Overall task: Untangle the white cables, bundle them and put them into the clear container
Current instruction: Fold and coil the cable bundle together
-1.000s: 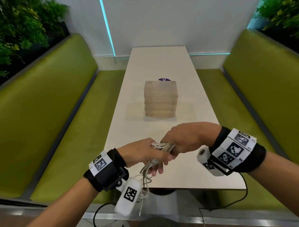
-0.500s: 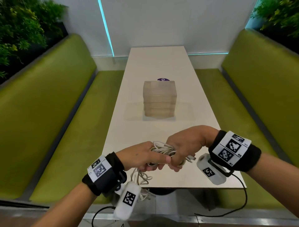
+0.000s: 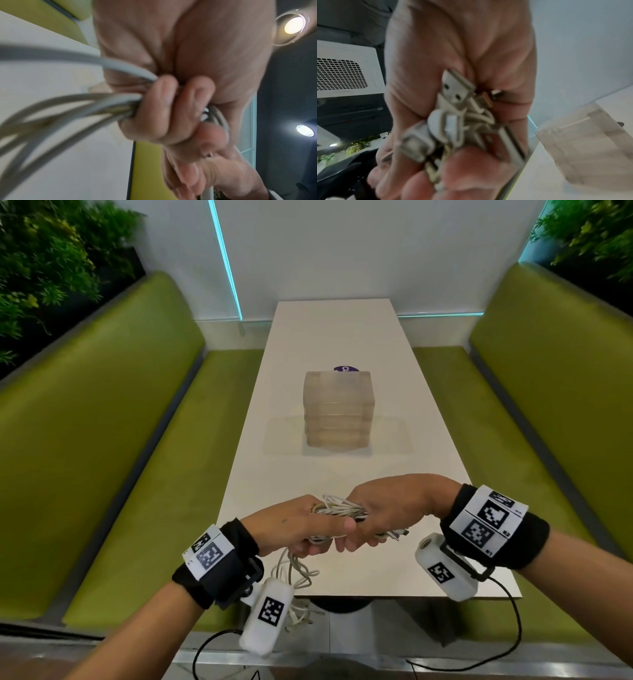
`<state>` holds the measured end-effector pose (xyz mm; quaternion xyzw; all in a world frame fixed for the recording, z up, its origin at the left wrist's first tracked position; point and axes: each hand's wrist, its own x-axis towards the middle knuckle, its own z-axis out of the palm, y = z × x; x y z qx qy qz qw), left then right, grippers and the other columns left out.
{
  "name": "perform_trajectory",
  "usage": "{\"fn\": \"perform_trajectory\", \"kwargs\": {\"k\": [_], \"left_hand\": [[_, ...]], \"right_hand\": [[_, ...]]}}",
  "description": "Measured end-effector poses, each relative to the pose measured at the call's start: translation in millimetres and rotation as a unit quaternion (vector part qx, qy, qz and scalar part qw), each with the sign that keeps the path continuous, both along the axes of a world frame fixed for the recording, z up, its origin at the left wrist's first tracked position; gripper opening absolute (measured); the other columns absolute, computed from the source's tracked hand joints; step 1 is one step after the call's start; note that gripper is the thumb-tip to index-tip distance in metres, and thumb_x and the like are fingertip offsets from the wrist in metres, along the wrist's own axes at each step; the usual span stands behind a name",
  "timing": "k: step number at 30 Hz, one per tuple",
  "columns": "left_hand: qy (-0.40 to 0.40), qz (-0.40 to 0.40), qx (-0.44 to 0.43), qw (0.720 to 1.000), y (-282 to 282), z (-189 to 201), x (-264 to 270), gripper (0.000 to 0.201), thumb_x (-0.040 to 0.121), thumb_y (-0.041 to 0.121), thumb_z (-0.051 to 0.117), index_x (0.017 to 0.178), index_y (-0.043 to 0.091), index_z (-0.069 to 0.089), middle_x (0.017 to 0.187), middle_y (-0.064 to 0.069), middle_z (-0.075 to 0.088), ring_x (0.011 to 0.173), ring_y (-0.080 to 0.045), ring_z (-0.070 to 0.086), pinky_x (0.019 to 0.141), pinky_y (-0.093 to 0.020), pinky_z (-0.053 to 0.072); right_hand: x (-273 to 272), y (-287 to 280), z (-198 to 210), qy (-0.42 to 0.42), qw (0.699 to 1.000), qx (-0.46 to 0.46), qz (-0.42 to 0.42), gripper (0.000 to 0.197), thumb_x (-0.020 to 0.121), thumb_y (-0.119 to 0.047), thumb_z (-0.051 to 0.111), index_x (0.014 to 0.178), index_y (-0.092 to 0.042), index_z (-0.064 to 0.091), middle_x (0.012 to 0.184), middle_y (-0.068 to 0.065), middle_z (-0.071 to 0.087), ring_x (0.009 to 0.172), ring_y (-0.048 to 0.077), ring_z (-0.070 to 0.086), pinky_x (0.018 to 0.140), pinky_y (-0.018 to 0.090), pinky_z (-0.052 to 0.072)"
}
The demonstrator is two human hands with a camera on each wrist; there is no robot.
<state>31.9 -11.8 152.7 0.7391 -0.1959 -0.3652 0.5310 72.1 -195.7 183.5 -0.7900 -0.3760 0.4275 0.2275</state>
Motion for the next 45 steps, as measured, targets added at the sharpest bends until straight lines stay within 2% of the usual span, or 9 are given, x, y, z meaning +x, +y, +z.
{"fn": "perform_trajectory", "kwargs": {"k": [3,8,15,19,23,30,35,42,45], "left_hand": [[0.037,0.033,-0.099,0.994,6.8,-12.3,-0.4,0.08,0.071,0.079,0.051,0.095,0.004,0.061,0.065,-0.001,0.059,0.047,-0.013,0.05,0.048,-0.022,0.042],[0.07,0.117,-0.186,0.973,16.2,-30.8,-5.8,0.042,0.09,0.052,0.052,0.09,0.011,0.061,0.057,0.002,0.047,0.081,-0.027,0.069,0.084,-0.036,0.047],[0.012,0.136,-0.161,0.977,13.8,-25.1,-5.1,0.024,0.096,0.033,0.048,0.087,0.011,0.053,0.065,0.004,0.053,0.074,-0.019,0.062,0.075,-0.028,0.044],[-0.014,0.299,-0.251,0.92,4.7,-16.0,0.9,0.024,0.098,0.023,0.044,0.087,0.007,0.057,0.061,0.001,0.056,0.062,-0.017,0.057,0.062,-0.024,0.046],[-0.048,0.416,-0.295,0.859,-1.7,-9.6,11.7,0.029,0.102,0.018,0.036,0.1,0.003,0.06,0.105,-0.016,0.071,0.104,-0.027,0.067,0.093,-0.036,0.053],[-0.032,0.479,-0.293,0.827,-8.7,-9.9,15.1,0.031,0.103,0.022,0.037,0.113,0.001,0.057,0.098,-0.014,0.069,0.089,-0.023,0.067,0.076,-0.03,0.057],[0.005,0.467,-0.334,0.819,-9.5,-5.5,15.9,0.026,0.102,0.017,0.038,0.124,0.018,0.052,0.096,-0.004,0.072,0.084,-0.015,0.068,0.071,-0.026,0.057],[-0.012,0.374,-0.309,0.874,-0.3,-1.6,11.4,0.093,0.06,0.062,0.078,0.133,0.016,0.044,0.118,-0.015,0.064,0.1,-0.027,0.064,0.077,-0.04,0.054],[-0.04,0.377,-0.305,0.874,-2.8,-4.0,11.2,0.085,0.058,0.026,0.089,0.131,0.022,0.048,0.112,-0.017,0.069,0.106,-0.031,0.066,0.081,-0.039,0.057]], "right_hand": [[5.4,-4.3,8.7,-0.066,0.998,0.001,-0.019,0.008,0.088,-0.028,0.064,0.088,-0.02,0.066,0.068,0.005,0.061,0.059,0.027,0.058,0.054,0.042,0.052],[20.8,-21.2,30.0,-0.137,0.984,0.042,-0.105,0.025,0.09,-0.027,0.063,0.067,-0.026,0.055,0.059,-0.007,0.056,0.047,0.009,0.05,0.048,0.028,0.047],[33.4,-32.7,43.2,-0.137,0.968,0.11,-0.176,0.033,0.089,-0.028,0.064,0.058,-0.035,0.058,0.055,-0.008,0.057,0.048,0.012,0.05,0.049,0.033,0.044],[27.6,-25.8,32.2,-0.099,0.938,0.192,-0.273,0.031,0.09,-0.026,0.063,0.061,-0.019,0.057,0.057,0.001,0.057,0.046,0.014,0.048,0.045,0.025,0.041],[11.0,0.8,2.4,-0.074,0.913,0.226,-0.331,0.028,0.093,-0.029,0.059,0.073,-0.008,0.06,0.063,0.006,0.059,0.054,0.019,0.052,0.048,0.029,0.045],[-4.6,33.2,-25.4,-0.081,0.914,0.23,-0.324,0.02,0.075,-0.038,0.077,0.077,-0.037,0.058,0.052,-0.024,0.059,0.046,-0.009,0.051,0.049,0.01,0.037],[-6.8,40.0,-30.6,-0.096,0.892,0.249,-0.364,0.03,0.078,-0.035,0.075,0.101,-0.018,0.066,0.092,0.007,0.071,0.079,0.024,0.068,0.071,0.044,0.055],[-8.0,32.4,-21.9,-0.012,0.928,0.217,-0.304,0.01,0.085,-0.022,0.067,0.079,-0.015,0.068,0.073,-0.002,0.069,0.059,0.002,0.059,0.056,0.014,0.043],[-10.1,37.0,-25.6,-0.009,0.935,0.227,-0.273,0.006,0.088,-0.015,0.062,0.09,-0.009,0.064,0.077,0.004,0.065,0.069,0.011,0.06,0.068,0.029,0.052]]}}
